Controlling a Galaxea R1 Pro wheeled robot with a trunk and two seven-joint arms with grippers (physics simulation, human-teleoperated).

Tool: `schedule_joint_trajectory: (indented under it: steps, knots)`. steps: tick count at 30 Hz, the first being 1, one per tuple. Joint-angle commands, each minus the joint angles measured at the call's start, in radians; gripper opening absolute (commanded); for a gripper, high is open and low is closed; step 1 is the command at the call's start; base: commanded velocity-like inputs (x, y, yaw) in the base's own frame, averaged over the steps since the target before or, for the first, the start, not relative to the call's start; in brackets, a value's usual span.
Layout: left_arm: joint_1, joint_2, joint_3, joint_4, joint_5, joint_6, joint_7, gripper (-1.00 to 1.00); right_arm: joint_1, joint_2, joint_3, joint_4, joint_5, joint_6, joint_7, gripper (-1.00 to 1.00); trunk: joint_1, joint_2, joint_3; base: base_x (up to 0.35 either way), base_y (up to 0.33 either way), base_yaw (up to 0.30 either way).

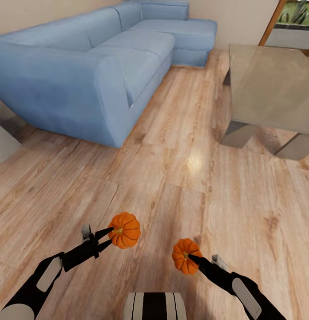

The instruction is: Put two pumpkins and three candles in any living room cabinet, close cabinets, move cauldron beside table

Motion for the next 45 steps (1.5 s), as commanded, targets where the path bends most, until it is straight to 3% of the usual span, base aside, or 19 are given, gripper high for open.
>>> schedule_joint_trajectory:
  steps: [1,8,11,15,21,28,38,45]
  knots:
    - [0.0,0.0,0.001,0.0,0.0,0.004,0.0,-1.0,0.0,-0.002,0.002,-0.001,-0.001,0.015,0.016,-1.0,-0.001,0.0,0.003,0.0,0.0,0.0]
    - [0.0,0.001,0.001,0.0,0.0,0.005,0.0,-1.0,0.0,-0.038,-0.002,-0.003,-0.003,0.071,0.196,-1.0,-0.004,0.002,0.03,0.0,0.0,0.0]
    - [0.0,0.002,0.001,0.0,0.0,0.005,0.0,-1.0,0.0,-0.046,-0.004,-0.003,-0.004,0.094,0.223,-1.0,-0.005,0.002,0.042,0.0,0.0,0.0]
    - [0.0,0.002,0.001,0.001,0.0,0.006,-0.001,-1.0,-0.001,-0.049,-0.06,-0.002,-0.005,0.107,0.251,-1.0,-0.007,0.003,0.058,0.0,0.0,0.0]
    - [0.0,0.002,0.0,0.001,0.0,0.007,0.0,-1.0,0.0,-0.05,-0.075,-0.002,-0.003,0.108,0.306,-1.0,-0.01,0.005,0.081,0.0,0.0,0.0]
    - [0.0,0.002,0.001,0.002,-0.003,0.064,0.003,-1.0,-0.001,-0.05,-0.076,-0.002,-0.004,0.109,0.319,-1.0,-0.013,0.006,0.108,0.0,0.0,0.0]
    - [0.0,0.001,-0.001,0.002,-0.009,0.068,0.007,-1.0,-0.001,-0.05,-0.077,-0.001,-0.005,0.109,0.339,-1.0,-0.017,0.009,0.147,0.0,0.0,-0.005]
    - [0.0,0.001,-0.001,0.002,-0.007,0.068,0.007,-1.0,0.0,-0.05,-0.077,0.0,-0.005,0.109,0.345,-1.0,-0.02,0.01,0.176,0.0,0.0,-0.213]
